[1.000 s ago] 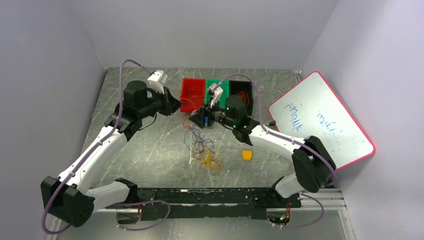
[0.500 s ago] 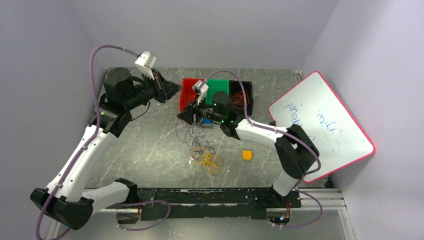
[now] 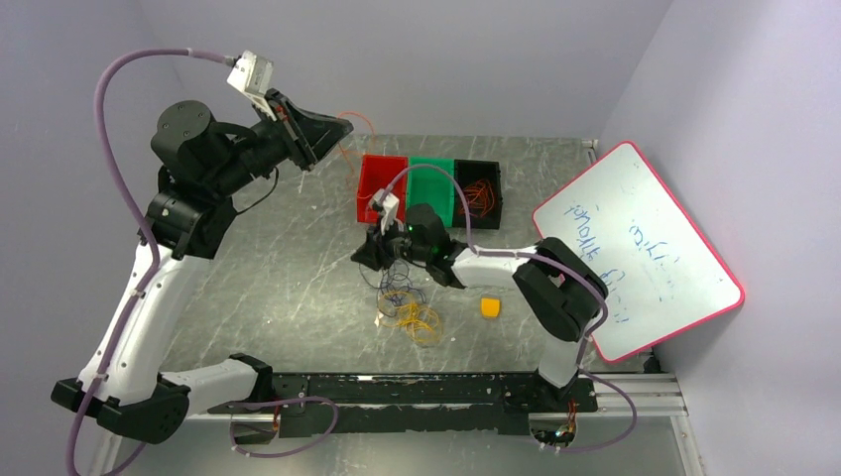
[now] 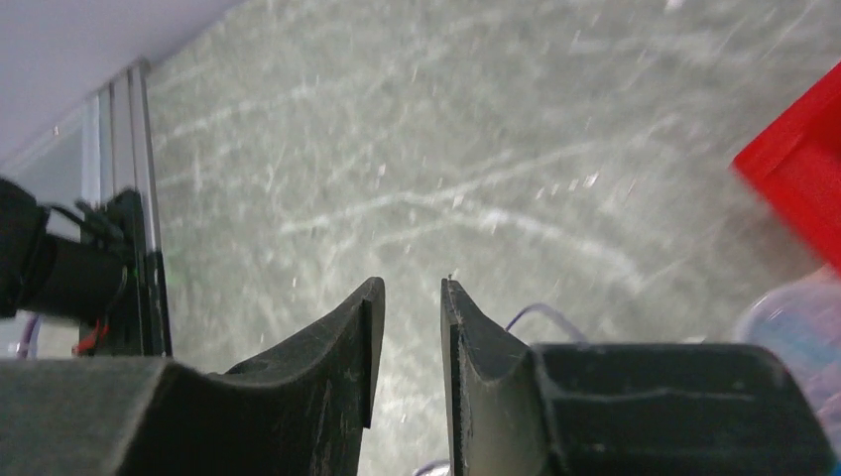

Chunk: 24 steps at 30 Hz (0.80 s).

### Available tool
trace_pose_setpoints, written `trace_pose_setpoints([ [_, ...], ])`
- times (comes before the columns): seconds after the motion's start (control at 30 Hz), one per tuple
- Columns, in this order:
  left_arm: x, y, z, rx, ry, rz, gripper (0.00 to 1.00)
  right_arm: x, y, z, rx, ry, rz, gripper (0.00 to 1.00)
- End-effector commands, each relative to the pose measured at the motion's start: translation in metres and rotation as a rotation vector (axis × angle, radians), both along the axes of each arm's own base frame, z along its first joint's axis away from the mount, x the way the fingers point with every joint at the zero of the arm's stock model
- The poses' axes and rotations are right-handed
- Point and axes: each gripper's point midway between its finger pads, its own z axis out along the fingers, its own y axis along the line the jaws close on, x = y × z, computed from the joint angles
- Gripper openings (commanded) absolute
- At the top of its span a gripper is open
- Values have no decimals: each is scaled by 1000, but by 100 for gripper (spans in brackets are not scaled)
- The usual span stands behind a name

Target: Untangle the cables

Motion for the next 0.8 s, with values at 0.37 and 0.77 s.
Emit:
trace_pose_setpoints([
  [0.37, 14, 17, 44, 42, -122, 121, 7, -73, -44, -79, -122, 127, -28, 30],
  [0.77, 29, 24, 68, 86, -190, 190, 7, -82, -68, -88, -133, 132, -106, 34],
])
